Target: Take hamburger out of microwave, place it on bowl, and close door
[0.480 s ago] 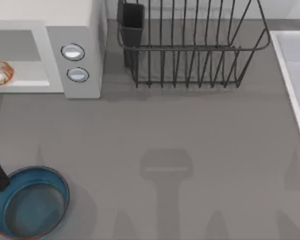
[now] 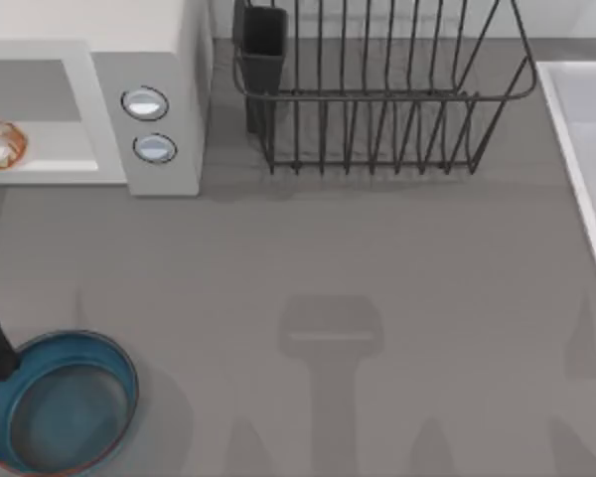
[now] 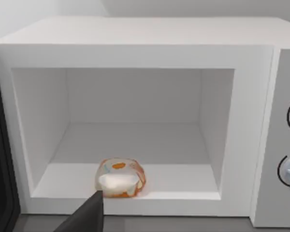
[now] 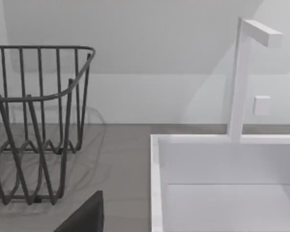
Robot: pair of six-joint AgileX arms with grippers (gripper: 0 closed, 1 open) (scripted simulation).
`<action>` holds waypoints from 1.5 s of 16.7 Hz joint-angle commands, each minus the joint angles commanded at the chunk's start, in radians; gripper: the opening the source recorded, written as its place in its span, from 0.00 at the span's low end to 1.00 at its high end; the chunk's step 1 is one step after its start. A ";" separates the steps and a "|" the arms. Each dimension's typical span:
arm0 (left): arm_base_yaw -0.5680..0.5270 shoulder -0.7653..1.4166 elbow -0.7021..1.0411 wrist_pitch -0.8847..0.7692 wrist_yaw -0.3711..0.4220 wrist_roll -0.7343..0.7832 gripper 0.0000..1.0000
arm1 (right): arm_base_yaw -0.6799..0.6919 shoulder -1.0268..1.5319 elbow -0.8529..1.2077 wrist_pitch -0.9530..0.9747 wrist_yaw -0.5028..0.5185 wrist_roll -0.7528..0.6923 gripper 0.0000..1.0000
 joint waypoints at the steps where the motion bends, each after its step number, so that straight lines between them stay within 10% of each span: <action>1: 0.000 0.000 0.000 0.000 0.000 0.000 1.00 | 0.000 0.000 0.000 0.000 0.000 0.000 1.00; 17: 0.001 0.009 0.003 0.005 0.001 0.000 1.00 | 0.000 0.000 0.000 0.000 0.000 0.000 1.00; 25: 0.029 0.414 0.153 0.201 0.034 0.013 1.00 | 0.000 0.000 0.000 0.000 0.000 0.000 1.00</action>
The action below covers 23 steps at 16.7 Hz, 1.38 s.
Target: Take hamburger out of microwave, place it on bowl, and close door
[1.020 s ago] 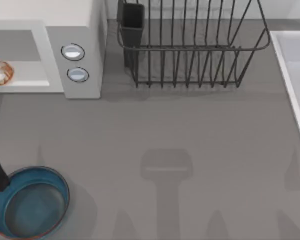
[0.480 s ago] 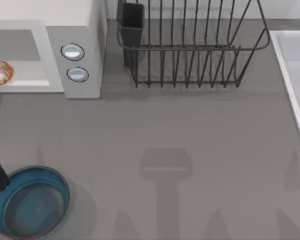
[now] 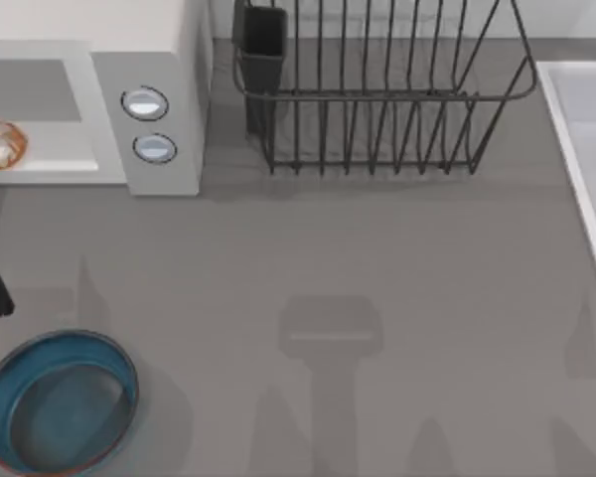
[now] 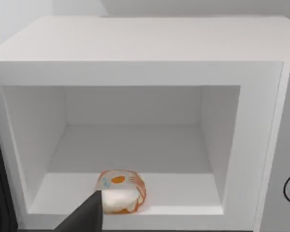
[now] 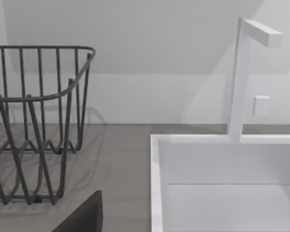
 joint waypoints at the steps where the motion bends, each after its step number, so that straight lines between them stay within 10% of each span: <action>1: 0.006 0.083 0.031 0.040 0.007 0.003 1.00 | 0.000 0.000 0.000 0.000 0.000 0.000 1.00; 23: 0.139 1.994 0.735 0.969 0.165 0.065 1.00 | 0.000 0.000 0.000 0.000 0.000 0.000 1.00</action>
